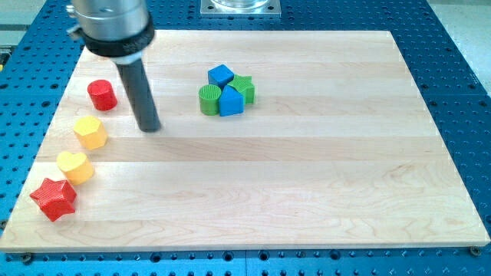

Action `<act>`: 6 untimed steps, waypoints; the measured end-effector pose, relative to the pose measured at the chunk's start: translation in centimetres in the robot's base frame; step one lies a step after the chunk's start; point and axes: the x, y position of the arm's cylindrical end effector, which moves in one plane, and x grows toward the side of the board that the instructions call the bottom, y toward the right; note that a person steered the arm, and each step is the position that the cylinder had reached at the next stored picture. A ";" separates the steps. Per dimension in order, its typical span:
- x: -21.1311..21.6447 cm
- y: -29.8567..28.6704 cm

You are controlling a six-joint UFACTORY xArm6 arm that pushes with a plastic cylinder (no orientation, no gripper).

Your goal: Separate the green star from the blue blocks

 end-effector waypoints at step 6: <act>-8.4 16.5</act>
